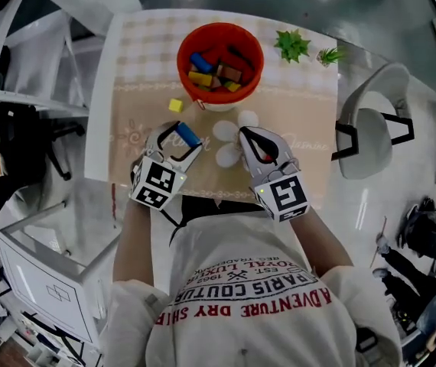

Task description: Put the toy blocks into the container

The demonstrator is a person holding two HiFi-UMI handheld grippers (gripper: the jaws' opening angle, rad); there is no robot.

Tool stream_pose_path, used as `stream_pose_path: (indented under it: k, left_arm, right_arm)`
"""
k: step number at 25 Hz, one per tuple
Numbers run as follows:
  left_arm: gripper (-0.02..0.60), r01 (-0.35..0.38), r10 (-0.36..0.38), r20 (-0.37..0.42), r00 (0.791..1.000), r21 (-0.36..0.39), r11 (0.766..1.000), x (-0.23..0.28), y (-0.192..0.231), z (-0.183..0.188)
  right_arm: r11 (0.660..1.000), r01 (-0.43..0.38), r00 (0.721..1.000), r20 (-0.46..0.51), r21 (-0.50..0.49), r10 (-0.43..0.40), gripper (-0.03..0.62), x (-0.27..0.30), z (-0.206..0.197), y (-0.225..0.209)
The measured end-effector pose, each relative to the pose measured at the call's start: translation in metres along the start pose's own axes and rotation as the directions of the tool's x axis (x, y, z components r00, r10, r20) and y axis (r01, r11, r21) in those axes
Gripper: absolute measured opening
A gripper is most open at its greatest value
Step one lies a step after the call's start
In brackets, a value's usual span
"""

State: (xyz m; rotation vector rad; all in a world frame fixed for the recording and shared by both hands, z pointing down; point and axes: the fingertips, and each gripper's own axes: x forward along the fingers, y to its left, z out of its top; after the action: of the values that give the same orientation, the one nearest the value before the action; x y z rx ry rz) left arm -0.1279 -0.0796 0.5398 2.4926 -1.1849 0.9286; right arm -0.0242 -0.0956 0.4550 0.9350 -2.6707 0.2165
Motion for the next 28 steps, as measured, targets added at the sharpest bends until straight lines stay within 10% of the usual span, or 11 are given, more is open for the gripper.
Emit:
stream_pose_path:
  k: [14,28]
  left_arm:
    - [0.31,-0.011,-0.022,0.319,0.948,0.102,0.995,-0.058,0.04,0.145]
    - [0.31,0.046,-0.072,0.192,0.979,0.137,0.99,0.019,0.078,0.173]
  right_arm:
    - [0.987,0.158,0.981,0.117,-0.038,-0.152,0.002,-0.009,0.073,-0.009]
    - [0.948,0.318,0.943,0.096,0.009,-0.318,0.002,-0.002,0.083,-0.042]
